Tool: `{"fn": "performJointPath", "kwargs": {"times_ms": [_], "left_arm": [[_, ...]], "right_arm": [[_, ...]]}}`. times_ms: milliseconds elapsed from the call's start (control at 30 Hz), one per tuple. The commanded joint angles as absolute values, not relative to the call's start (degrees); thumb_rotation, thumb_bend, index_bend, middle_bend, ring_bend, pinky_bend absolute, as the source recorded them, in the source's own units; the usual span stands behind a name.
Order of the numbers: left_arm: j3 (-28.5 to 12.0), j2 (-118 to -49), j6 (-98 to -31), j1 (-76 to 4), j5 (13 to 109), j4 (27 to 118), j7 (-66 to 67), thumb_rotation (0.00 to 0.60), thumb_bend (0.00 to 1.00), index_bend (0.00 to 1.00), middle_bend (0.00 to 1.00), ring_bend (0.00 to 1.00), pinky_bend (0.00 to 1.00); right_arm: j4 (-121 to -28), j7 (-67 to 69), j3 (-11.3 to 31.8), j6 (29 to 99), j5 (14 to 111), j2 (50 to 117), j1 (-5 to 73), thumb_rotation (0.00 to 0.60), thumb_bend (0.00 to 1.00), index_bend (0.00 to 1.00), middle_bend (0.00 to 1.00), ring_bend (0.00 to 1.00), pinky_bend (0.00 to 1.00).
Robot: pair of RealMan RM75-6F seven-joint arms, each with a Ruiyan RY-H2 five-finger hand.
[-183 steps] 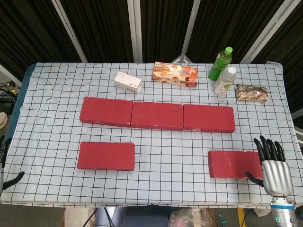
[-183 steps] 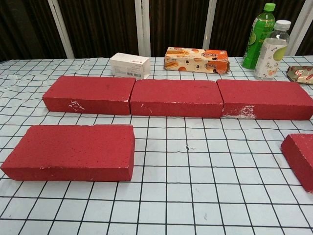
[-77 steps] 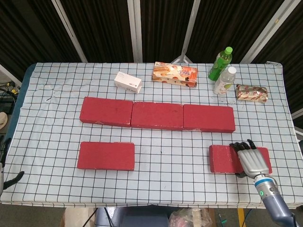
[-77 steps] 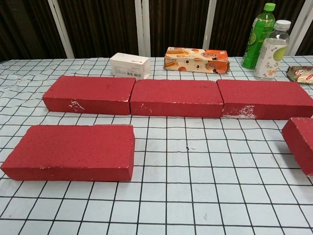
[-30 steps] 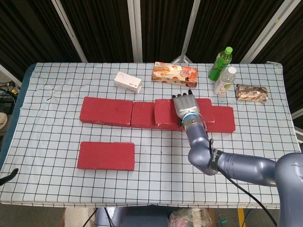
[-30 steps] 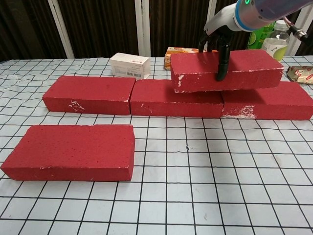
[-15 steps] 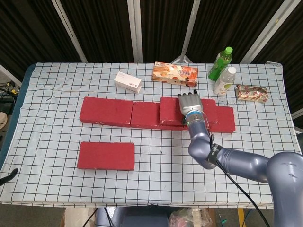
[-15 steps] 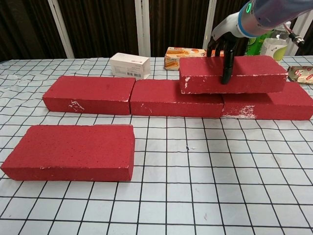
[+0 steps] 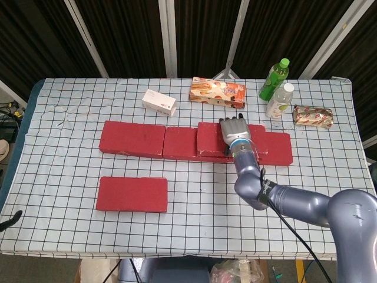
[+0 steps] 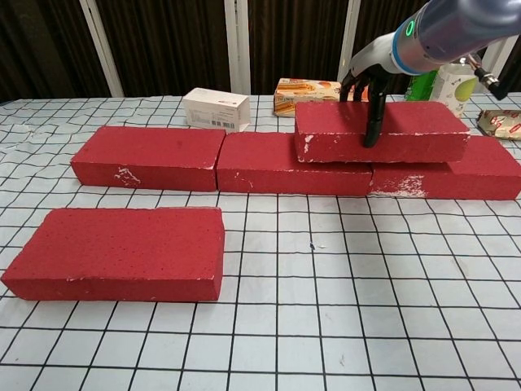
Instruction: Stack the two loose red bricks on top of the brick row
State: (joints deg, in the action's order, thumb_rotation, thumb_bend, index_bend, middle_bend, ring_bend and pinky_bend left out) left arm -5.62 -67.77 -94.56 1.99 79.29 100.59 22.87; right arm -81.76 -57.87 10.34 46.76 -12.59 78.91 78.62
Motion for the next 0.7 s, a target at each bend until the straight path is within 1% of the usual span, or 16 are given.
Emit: {"fn": "performJointPath", "kwargs": {"times_ms": [33,433,700], "left_arm": [[-5.6,-67.8,-94.5,2.0,79.3,100.6,22.9,0.600,0.00,0.02,0.00,0.00,0.17],[-5.6,-67.9,-94.6,1.9,79.2,100.6,23.1,0.600,0.00,0.02,0.00,0.00,0.17],[-5.6,-68.0,-94.5,1.8,79.1,100.5,23.5,0.600,0.00,0.02,0.00,0.00,0.17]], "right_arm": [[-81.6,-57.6,10.2,46.7,-12.2,79.2,78.6,0.600,0.15,0.25,0.21,0.16,0.00],[-80.5,-56.9,9.6,46.1,-11.8,79.9,78.3,0.600,0.15,0.25,0.21,0.16,0.00],[-81.2,-56.5,9.7,47.0,-11.2,79.5,78.4,0.600,0.15,0.24,0.21,0.11,0.00]]}}
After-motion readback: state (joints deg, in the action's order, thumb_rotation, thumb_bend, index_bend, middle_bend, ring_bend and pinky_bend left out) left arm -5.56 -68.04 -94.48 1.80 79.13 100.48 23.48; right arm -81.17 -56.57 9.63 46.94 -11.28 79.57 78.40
